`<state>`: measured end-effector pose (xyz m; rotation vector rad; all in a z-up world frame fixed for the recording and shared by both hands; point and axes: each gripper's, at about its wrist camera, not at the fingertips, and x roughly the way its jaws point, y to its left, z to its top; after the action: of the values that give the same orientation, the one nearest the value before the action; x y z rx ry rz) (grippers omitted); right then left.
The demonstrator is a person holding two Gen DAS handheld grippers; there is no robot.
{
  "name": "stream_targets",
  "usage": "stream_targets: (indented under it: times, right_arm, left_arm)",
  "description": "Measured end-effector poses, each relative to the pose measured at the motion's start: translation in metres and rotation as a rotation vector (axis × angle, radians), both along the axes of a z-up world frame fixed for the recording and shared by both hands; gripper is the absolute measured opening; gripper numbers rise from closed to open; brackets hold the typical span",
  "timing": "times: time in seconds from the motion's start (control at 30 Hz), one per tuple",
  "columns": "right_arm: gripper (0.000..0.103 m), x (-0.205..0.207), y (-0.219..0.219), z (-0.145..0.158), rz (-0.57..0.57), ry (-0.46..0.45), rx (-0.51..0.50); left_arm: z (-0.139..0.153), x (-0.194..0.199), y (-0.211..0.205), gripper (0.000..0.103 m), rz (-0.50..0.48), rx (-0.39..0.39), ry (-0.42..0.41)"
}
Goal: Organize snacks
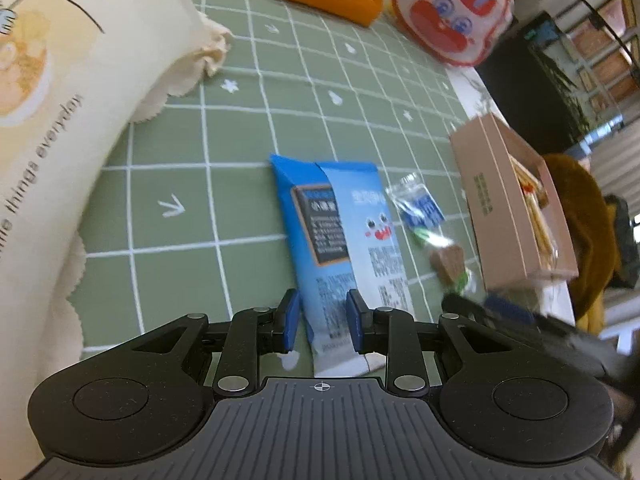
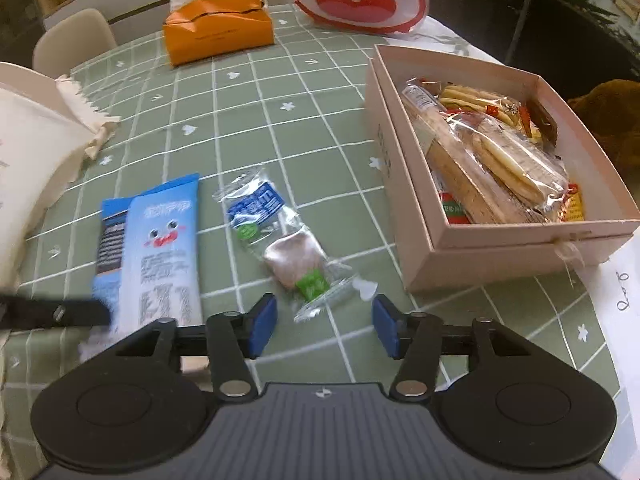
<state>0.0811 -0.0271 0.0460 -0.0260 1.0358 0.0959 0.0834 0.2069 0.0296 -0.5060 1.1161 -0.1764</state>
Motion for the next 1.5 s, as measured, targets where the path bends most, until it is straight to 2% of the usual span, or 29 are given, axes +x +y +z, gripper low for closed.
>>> stream_targets:
  times: [0.03,0.1,0.13,0.27,0.47,0.5,0.57,0.67,0.73,0.77,0.87,0.9,1.2,1.33,1.5]
  right_arm:
    - [0.074,-0.004,0.000,0.005,0.011,-0.010,0.026]
    - [0.086,-0.010,0.006,0.015,0.040,-0.035,0.086]
    - [0.089,-0.011,0.011,0.017,0.058,-0.038,0.114]
    - [0.089,-0.003,0.041,0.013,0.110,0.008,0.168]
    - [0.089,0.014,0.082,-0.006,0.133,0.026,0.142]
    - [0.096,0.015,0.087,-0.008,0.142,0.034,0.146]
    - [0.102,0.017,0.101,-0.011,0.167,0.036,0.114]
    - [0.103,0.015,0.121,-0.018,0.211,0.019,0.006]
    - [0.103,0.014,0.125,-0.019,0.222,0.015,-0.004]
    - [0.103,0.014,0.124,-0.018,0.217,0.019,-0.002]
    - [0.085,0.007,0.120,-0.014,0.213,0.011,-0.005]
    - [0.084,0.004,0.117,-0.012,0.218,0.011,-0.002]
    - [0.084,-0.042,0.056,0.007,0.147,-0.002,0.016]
    - [0.084,-0.062,0.024,0.011,0.090,-0.024,-0.019]
    - [0.084,-0.077,-0.019,0.014,0.018,-0.044,-0.035]
  left_arm:
    - [0.002,-0.001,0.003,0.029,0.009,-0.001,-0.006]
    - [0.007,-0.004,0.009,0.029,0.028,-0.002,-0.014]
    - [0.009,-0.005,0.013,0.029,0.041,0.000,-0.016]
    - [0.018,-0.014,0.029,0.029,0.089,0.015,-0.035]
    - [0.024,-0.025,0.053,0.029,0.123,0.037,-0.053]
    - [0.023,-0.027,0.057,0.029,0.131,0.033,-0.054]
    - [0.021,-0.031,0.064,0.029,0.144,0.029,-0.050]
    - [0.017,-0.033,0.070,0.029,0.150,0.022,-0.040]
    - [0.015,-0.034,0.071,0.029,0.149,0.019,-0.035]
    - [0.015,-0.035,0.071,0.029,0.148,0.018,-0.034]
    - [0.014,-0.034,0.069,0.029,0.141,0.016,-0.032]
    - [0.014,-0.033,0.067,0.029,0.137,0.015,-0.032]
    - [0.012,-0.017,0.017,0.029,0.048,-0.012,-0.027]
    - [0.010,-0.008,-0.015,0.029,0.014,-0.035,-0.014]
    - [0.005,0.012,-0.050,0.029,0.048,-0.086,0.019]
